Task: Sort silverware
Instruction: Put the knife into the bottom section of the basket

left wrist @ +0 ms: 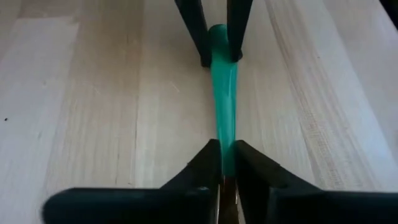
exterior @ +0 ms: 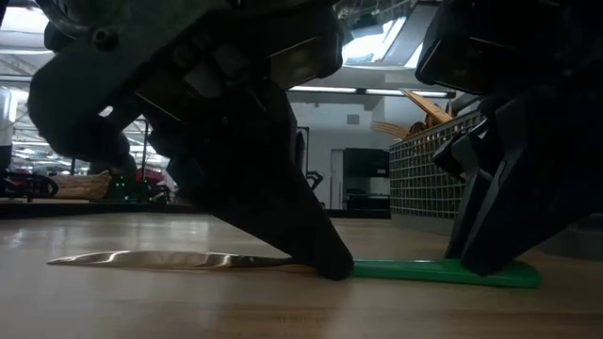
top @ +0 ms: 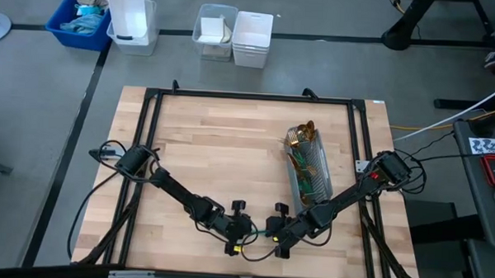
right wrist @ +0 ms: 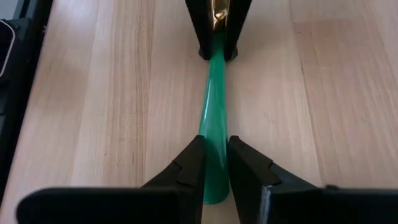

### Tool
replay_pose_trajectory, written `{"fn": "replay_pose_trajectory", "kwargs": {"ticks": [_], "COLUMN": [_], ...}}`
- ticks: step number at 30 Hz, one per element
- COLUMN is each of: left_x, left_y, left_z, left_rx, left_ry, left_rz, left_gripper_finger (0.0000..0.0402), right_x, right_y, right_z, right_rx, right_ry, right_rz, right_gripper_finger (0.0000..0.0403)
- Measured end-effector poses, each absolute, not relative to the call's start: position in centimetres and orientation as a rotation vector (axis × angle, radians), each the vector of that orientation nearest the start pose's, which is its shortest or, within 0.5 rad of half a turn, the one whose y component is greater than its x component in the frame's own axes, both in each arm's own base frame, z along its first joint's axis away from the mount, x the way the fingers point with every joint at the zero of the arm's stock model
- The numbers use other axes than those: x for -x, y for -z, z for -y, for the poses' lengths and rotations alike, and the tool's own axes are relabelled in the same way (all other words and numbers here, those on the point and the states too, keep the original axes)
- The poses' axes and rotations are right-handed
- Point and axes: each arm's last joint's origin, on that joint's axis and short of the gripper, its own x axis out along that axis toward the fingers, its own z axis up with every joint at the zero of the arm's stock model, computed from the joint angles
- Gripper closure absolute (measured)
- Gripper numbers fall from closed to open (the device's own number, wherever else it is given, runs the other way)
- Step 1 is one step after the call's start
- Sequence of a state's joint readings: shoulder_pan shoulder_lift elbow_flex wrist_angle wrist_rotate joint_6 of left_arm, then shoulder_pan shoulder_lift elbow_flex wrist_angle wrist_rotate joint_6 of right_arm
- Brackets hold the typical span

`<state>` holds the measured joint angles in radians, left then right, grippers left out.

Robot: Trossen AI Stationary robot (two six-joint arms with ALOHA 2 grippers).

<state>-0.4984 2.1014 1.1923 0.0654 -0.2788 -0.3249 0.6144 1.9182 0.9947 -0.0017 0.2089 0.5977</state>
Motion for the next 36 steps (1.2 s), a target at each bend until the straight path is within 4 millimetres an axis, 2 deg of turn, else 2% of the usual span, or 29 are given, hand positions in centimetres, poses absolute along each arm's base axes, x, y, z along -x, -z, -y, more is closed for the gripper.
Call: {"fn": "replay_pose_trajectory", "kwargs": {"ticks": [4, 16, 19, 29, 36], "left_x": [-36.8, -36.3, -36.4, -36.4, -36.4], "left_y": [-10.3, -10.3, -10.3, -10.2, -10.2], "left_z": [19.2, 20.0, 20.1, 20.2, 20.2], "left_rx": [-0.009, -0.029, 0.005, 0.034, 0.034], "left_ry": [0.076, 0.071, 0.071, 0.068, 0.065], "left_rz": [-0.805, -0.794, -0.773, -0.781, -0.78], "left_gripper_finger": [0.039, 0.0396, 0.038, 0.0312, 0.0304], "right_x": [-30.0, -30.1, -30.1, -30.2, -30.4], "right_y": [-11.6, -11.6, -11.6, -12.1, -12.9], "right_z": [-20.5, -20.5, -20.5, -20.8, -21.1], "right_rx": [-0.182, -0.209, -0.212, -0.228, -0.221], "right_ry": [-0.108, -0.105, -0.109, -0.144, -0.156], "right_rz": [-0.921, -0.921, -0.923, -0.943, -1.013], "right_gripper_finger": [0.0338, 0.0336, 0.0318, 0.0215, 0.0197]}}
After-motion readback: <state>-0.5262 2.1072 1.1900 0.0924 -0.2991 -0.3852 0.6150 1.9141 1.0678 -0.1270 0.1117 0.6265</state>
